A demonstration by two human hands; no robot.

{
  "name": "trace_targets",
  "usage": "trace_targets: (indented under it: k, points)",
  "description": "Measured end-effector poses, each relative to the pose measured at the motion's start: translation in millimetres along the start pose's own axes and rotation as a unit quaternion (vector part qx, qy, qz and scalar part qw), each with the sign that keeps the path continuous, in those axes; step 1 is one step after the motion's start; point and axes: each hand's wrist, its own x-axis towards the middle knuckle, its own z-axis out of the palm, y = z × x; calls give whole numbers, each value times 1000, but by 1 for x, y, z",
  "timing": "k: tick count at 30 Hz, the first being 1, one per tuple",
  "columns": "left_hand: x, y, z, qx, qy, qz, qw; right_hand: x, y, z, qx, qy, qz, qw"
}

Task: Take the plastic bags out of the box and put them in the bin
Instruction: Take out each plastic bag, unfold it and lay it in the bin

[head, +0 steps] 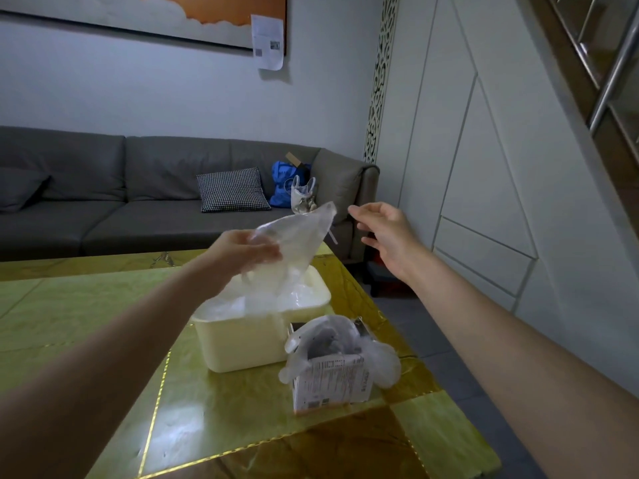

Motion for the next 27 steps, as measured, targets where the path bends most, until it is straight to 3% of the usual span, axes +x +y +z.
trace_targets:
  k: [2, 4, 7, 9, 13, 20, 24, 27]
  points:
    - [2, 8, -5, 17, -34, -1, 999, 0, -1, 5, -88, -79, -22, 993]
    - [4, 19, -3, 121, -94, -2, 988, -1, -7, 17, -181, -175, -54, 966]
    - [7, 33, 0, 316, -151, 11, 937, -1, -17, 35, -349, -299, -115, 881]
    - [8, 36, -5, 357, -146, 39, 922, -1, -18, 47, -399, -343, -95, 845]
    - [14, 27, -15, 319, -124, 45, 939, -1, -8, 62, -337, -307, -24, 890]
    - [26, 3, -37, 334, -39, 13, 942, 6, 3, 54, -314, -268, -14, 911]
    - [26, 3, -39, 303, -32, 25, 952, 10, 9, 50, -127, -268, 46, 954]
    - [27, 1, -47, 304, 3, 44, 952, 14, 17, 50, -72, -284, 107, 950]
